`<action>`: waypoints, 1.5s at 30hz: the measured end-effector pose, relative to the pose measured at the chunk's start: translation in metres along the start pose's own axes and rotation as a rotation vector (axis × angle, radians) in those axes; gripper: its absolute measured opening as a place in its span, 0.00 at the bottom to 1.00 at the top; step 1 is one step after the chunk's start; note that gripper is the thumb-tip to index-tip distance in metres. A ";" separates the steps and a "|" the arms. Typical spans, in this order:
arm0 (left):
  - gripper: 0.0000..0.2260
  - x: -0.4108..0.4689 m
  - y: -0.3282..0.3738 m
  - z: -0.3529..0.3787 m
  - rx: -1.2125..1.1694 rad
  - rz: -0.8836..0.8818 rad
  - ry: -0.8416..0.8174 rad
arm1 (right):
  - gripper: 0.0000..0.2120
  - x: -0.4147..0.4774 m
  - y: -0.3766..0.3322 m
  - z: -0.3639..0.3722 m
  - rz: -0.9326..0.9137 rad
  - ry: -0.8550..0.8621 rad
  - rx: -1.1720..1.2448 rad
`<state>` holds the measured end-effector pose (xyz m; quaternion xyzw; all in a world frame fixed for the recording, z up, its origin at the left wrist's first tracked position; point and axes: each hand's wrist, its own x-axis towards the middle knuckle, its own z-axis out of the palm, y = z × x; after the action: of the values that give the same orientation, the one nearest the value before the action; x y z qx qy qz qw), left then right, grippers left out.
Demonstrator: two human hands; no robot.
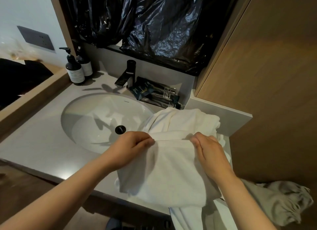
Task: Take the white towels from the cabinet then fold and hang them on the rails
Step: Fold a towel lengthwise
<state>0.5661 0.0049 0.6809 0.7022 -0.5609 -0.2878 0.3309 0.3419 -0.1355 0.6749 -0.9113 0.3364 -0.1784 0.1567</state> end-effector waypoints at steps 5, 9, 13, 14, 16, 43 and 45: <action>0.19 0.034 -0.037 0.013 0.119 -0.109 0.057 | 0.20 0.036 0.009 0.012 -0.009 -0.095 -0.088; 0.12 0.043 -0.049 0.033 0.168 -0.052 0.134 | 0.27 0.039 0.020 0.020 0.021 0.078 -0.065; 0.20 0.042 -0.048 0.030 0.214 0.114 0.263 | 0.24 0.026 0.022 0.020 0.060 0.260 -0.064; 0.20 0.044 -0.052 0.028 0.251 0.115 0.255 | 0.24 0.028 0.024 0.024 0.085 0.222 -0.081; 0.21 0.050 -0.063 0.026 0.346 0.065 0.192 | 0.26 0.036 0.025 0.031 0.143 0.140 -0.116; 0.11 -0.043 -0.095 0.062 -0.309 -0.490 0.181 | 0.18 0.038 -0.057 0.055 -0.080 -0.092 -0.204; 0.12 -0.053 -0.098 0.067 -0.332 -0.486 0.144 | 0.21 0.045 -0.070 0.064 -0.062 -0.238 -0.299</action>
<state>0.5620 0.0626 0.5643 0.7708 -0.2969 -0.3959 0.4013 0.4402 -0.1040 0.6561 -0.9490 0.3100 -0.0220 0.0529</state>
